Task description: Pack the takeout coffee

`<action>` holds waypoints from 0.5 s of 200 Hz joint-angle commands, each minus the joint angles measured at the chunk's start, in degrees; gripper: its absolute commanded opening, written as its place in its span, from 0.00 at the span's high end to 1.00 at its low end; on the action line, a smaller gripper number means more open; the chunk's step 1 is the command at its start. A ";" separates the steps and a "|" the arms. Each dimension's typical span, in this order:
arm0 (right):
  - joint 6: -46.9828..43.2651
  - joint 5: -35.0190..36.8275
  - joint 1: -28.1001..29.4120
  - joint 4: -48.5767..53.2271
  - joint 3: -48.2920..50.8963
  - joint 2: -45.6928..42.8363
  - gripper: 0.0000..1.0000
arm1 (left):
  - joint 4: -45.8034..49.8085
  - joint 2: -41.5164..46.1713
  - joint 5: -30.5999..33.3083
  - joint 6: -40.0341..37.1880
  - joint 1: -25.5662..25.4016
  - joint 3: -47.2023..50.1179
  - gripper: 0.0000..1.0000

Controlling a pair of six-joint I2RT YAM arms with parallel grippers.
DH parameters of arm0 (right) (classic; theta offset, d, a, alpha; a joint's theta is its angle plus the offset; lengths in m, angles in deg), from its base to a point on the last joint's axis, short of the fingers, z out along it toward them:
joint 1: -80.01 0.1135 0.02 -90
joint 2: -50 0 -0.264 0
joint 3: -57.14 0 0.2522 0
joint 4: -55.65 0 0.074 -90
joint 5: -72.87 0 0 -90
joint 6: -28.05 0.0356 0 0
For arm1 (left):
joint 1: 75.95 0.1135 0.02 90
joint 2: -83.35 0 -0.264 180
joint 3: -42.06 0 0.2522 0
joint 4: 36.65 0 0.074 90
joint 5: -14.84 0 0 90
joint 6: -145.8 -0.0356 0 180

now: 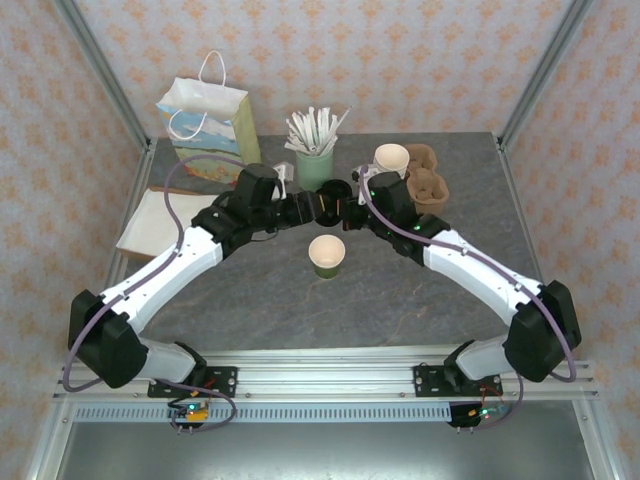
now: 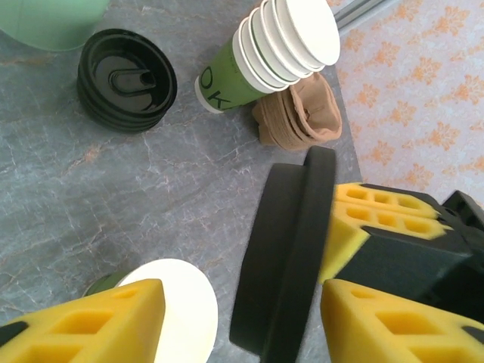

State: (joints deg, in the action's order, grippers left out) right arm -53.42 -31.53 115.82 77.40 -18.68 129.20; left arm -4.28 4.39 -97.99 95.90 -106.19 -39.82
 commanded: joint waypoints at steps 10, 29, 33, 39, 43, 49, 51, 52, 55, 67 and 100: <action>-0.02 3.18 0.90 -0.29 -1.05 -1.51 0.93 | 1.95 0.37 1.72 -2.37 0.09 -2.97 0.49; -0.32 3.75 1.49 -0.29 -1.08 -1.83 0.93 | 3.51 0.23 3.22 -3.73 0.00 -3.34 0.53; -0.36 3.86 1.62 -0.11 -1.13 -1.80 0.93 | 3.70 0.12 3.28 -3.86 0.00 -3.43 0.55; -0.47 4.20 1.70 0.00 -1.22 -1.82 0.93 | 3.63 0.00 3.12 -3.97 -0.02 -3.46 0.56; -0.49 4.40 1.80 0.06 -1.22 -1.79 0.93 | 3.61 -0.04 2.97 -3.97 -0.08 -3.37 0.56; -0.54 4.63 1.80 0.03 -1.15 -1.77 0.93 | 3.42 -0.11 2.70 -4.05 -0.09 -3.34 0.57; -0.54 4.63 1.83 0.01 -1.14 -1.77 0.93 | 3.38 -0.07 2.66 -4.06 -0.08 -3.29 0.57; -0.54 4.68 1.82 0.01 -1.13 -1.81 0.93 | 3.33 -0.06 2.59 -4.06 -0.13 -3.27 0.57; -0.55 4.80 1.85 0.01 -1.13 -1.78 0.93 | 3.16 -0.01 2.50 -4.13 -0.15 -3.25 0.56; -0.49 4.89 1.81 0.01 -1.04 -1.77 0.93 | 2.92 0.28 2.36 -4.19 -0.19 -3.00 0.56; -0.77 5.38 1.66 2.05 -1.94 -1.33 0.93 | 2.62 2.16 1.59 -5.16 -0.19 -2.47 0.40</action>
State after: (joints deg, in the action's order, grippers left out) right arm -53.46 -27.92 117.38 77.56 -18.70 128.89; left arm -2.55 4.10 -96.76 92.66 -106.24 -41.41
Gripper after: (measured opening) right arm 0.074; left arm 0.555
